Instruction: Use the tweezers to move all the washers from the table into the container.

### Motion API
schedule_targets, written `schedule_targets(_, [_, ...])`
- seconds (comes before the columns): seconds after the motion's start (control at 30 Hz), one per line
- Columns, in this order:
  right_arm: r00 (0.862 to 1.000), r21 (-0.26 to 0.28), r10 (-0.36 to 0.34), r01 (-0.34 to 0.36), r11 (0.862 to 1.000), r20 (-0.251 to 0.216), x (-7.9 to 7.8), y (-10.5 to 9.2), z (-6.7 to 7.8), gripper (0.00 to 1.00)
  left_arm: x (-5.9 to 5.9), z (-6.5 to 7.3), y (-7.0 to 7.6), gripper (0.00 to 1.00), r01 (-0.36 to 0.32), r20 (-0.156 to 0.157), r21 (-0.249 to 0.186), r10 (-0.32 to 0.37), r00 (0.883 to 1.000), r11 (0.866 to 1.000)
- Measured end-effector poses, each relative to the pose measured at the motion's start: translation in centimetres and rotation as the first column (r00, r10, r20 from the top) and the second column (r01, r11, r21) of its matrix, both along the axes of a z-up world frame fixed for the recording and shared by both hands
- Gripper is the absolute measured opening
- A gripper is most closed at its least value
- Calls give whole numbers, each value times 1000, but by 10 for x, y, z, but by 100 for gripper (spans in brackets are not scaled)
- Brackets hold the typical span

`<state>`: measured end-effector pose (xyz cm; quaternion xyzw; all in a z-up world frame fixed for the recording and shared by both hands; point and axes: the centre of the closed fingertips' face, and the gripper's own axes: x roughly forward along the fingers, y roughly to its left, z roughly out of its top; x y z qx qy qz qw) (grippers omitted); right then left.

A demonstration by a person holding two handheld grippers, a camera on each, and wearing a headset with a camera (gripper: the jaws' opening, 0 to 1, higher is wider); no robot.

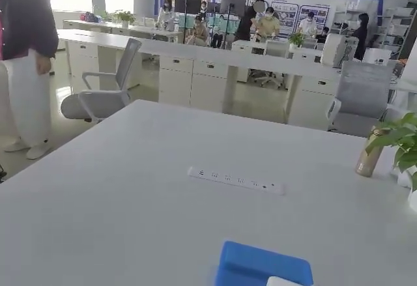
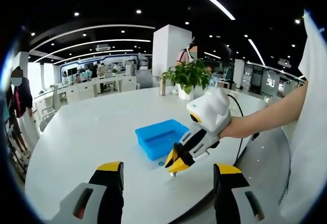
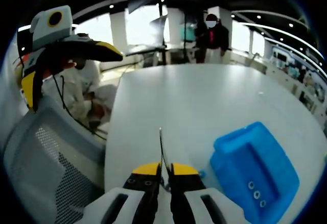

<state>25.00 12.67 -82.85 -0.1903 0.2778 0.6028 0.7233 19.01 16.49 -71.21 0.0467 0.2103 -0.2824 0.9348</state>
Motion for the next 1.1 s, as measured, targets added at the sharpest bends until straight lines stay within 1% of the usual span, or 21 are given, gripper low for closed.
schedule_targets(0.1, [999, 15, -31, 31, 999, -25, 3, -1, 1, 3, 0, 0, 1, 72, -3, -1, 0, 3, 1000, 1000])
schedule_targets(0.13, [999, 17, -35, 35, 999, -28, 4, -2, 1, 3, 0, 0, 1, 72, -3, -1, 0, 3, 1000, 1000])
schedule_targets(0.2, [998, 19, -43, 43, 999, -47, 3, -2, 1, 3, -1, -1, 1, 72, -4, -1, -2, 4, 1000, 1000])
schedule_targets(0.33, [998, 17, -46, 47, 999, -44, 5, -4, 1, 3, 0, -1, 2, 72, -6, -1, -4, 6, 1000, 1000])
schedule_targets(0.47, [997, 46, -57, 60, 997, -51, 9, -4, 11, 3, 1, 0, 1, 72, -7, 0, -7, 7, 1000, 1000])
schedule_targets(0.57, [997, 57, -65, 67, 996, -40, 12, -4, 21, 3, 1, 0, 0, 72, -4, 1, -8, 4, 1000, 1000])
schedule_targets(0.7, [996, 81, -85, 87, 993, -28, 25, -6, 33, 3, 1, -1, 0, 72, -2, 1, -7, 2, 1000, 1000])
schedule_targets(0.83, [995, 102, -103, 104, 989, -7, 40, -8, 49, 3, 1, -1, 1, 72, -5, 0, -8, 5, 1000, 1000])
schedule_targets(0.87, [994, 111, -109, 108, 988, 1, 43, -8, 57, 3, 1, -1, 2, 72, -6, 0, -7, 6, 1000, 1000])
schedule_targets(0.9, [994, 115, -113, 112, 987, 5, 46, -8, 60, 3, 0, -1, 2, 72, -6, 0, -7, 6, 1000, 1000])
schedule_targets(1.07, [989, 122, -141, 136, 983, 33, 69, -12, 71, 3, 0, 0, 3, 72, -10, 1, -10, 10, 1000, 1000])
schedule_targets(1.1, [988, 120, -147, 141, 983, 37, 73, -13, 71, 3, 0, 0, 3, 72, -11, 1, -10, 11, 1000, 1000])
